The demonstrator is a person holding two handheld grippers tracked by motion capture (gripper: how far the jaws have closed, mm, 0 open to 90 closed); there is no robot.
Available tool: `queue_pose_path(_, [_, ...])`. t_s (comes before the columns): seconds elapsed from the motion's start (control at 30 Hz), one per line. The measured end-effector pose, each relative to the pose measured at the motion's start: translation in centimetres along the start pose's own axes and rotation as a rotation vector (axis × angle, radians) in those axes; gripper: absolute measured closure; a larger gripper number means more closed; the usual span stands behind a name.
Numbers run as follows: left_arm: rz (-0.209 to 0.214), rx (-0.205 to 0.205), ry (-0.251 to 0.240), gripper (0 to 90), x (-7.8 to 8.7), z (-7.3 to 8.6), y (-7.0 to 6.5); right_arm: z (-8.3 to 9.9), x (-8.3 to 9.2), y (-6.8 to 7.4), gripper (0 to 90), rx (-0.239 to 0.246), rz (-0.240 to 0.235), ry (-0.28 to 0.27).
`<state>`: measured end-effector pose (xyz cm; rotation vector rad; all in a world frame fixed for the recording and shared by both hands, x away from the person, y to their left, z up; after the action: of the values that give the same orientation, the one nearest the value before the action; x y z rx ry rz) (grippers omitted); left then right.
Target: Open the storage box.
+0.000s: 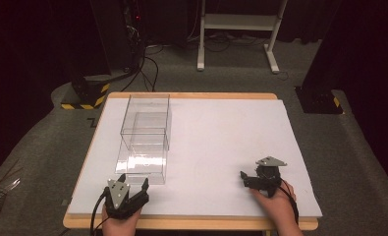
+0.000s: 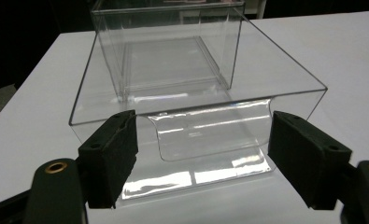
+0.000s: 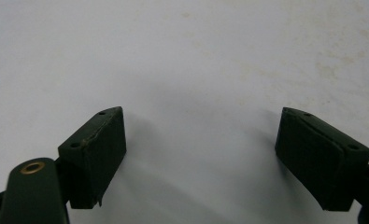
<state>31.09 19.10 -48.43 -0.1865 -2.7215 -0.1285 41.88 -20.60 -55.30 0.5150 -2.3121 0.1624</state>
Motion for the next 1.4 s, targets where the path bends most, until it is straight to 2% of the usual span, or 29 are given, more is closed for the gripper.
queue_pose_path(0.3, [0.012,-0.006,-0.03,25.6,-0.1,-1.5,0.3,0.0,0.0,0.0,16.1,0.001,0.001,0.0])
queue_pose_path(0.33, [0.028,-0.003,-0.034,25.9,-0.3,-1.9,0.4,0.0,0.0,0.0,16.1,0.001,0.001,0.0])
queue_pose_path(0.57, [0.063,-0.012,-0.031,27.1,-1.2,-3.0,0.7,0.0,0.0,0.0,16.1,0.0,0.0,0.0])
queue_pose_path(0.63, [0.085,-0.008,-0.024,27.2,-1.9,-3.6,1.2,0.0,0.0,0.0,16.1,0.0,0.0,0.0])
queue_pose_path(0.83, [0.114,-0.004,-0.016,28.4,-3.1,-4.5,2.2,0.0,0.0,0.0,16.2,0.001,0.002,0.0])
queue_pose_path(0.97, [0.105,0.0,-0.009,28.4,-4.1,-5.2,4.0,0.0,0.0,0.0,16.3,0.001,0.003,0.0])
queue_pose_path(1.0, [0.105,0.0,-0.009,28.4,-4.1,-5.2,4.0,0.0,0.0,0.0,16.3,0.001,0.003,0.0])
queue_pose_path(1.07, [0.102,-0.007,-0.024,28.5,-4.5,-5.6,5.3,0.0,0.0,0.0,16.3,0.0,0.003,0.001])
queue_pose_path(1.1, [0.102,-0.007,-0.024,28.6,-4.5,-5.6,5.3,0.0,0.0,0.0,16.3,0.0,0.003,0.001])
queue_pose_path(1.2, [0.086,-0.003,-0.006,29.3,-5.3,-5.7,7.4,0.0,0.0,0.0,16.4,0.0,0.003,0.0])
queue_pose_path(1.23, [0.086,-0.003,-0.006,29.3,-5.3,-5.7,7.4,0.0,0.0,0.0,16.4,0.0,0.003,0.0])
queue_pose_path(1.27, [0.071,0.002,0.003,29.4,-5.6,-5.6,8.8,0.0,0.0,0.0,16.4,0.002,0.004,0.0])
queue_pose_path(1.33, [0.064,0.006,0.003,29.7,-5.7,-5.5,9.3,0.0,0.0,0.0,16.4,0.0,0.003,0.0])
queue_pose_path(1.4, [0.029,0.007,0.018,31.8,-6.0,-4.8,11.2,0.0,0.0,0.0,16.5,0.0,0.004,0.0])
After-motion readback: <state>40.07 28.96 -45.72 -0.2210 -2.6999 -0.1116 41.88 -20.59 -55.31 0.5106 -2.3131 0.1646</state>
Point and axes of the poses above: each handheld gripper's, and its own axes: x roughly backward along the jaws, z roughly out of its underside, y roughly to its left, the point moved 7 cm from there along -x, roughly forward along the jaws, and after that the axes turned 3 degrees about -x, right-handed, at the moved point
